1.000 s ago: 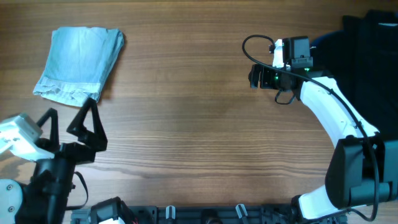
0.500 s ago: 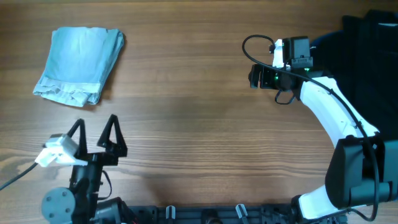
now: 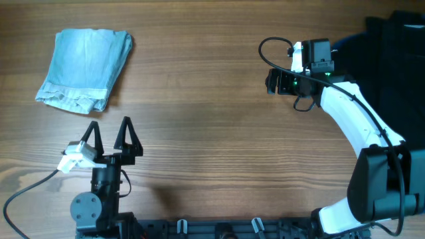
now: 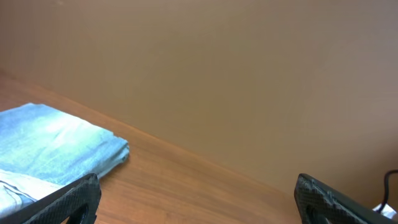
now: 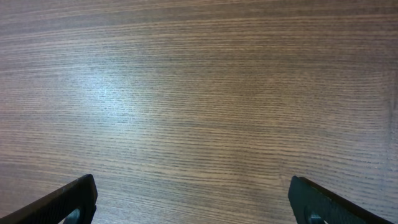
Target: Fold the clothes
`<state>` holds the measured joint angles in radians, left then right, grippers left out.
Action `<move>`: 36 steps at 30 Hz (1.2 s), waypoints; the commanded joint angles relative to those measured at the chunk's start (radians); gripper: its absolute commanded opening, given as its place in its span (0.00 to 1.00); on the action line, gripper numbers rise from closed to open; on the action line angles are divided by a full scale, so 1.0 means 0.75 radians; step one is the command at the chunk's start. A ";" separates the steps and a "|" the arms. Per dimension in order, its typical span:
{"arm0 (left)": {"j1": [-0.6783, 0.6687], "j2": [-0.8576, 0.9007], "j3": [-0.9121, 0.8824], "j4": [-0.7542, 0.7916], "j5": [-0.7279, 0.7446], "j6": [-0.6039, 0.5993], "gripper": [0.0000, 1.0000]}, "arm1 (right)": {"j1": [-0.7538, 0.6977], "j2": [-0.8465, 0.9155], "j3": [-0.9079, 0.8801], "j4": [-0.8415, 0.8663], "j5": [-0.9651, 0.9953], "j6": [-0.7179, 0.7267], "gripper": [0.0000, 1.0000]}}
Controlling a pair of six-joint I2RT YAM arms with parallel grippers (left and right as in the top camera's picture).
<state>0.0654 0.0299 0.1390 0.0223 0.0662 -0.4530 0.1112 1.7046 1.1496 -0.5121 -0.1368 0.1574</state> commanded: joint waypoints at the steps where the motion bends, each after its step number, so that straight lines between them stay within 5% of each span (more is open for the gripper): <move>1: -0.018 -0.037 -0.039 0.016 -0.080 -0.006 1.00 | -0.006 0.017 0.021 0.004 0.005 0.013 1.00; 36: -0.100 -0.031 -0.177 -0.116 -0.185 -0.005 1.00 | -0.006 0.017 0.021 0.005 0.004 0.009 1.00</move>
<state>-0.0048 0.0139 0.0120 -0.0673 -0.0559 -0.4549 0.1112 1.7046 1.1496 -0.5121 -0.1368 0.1574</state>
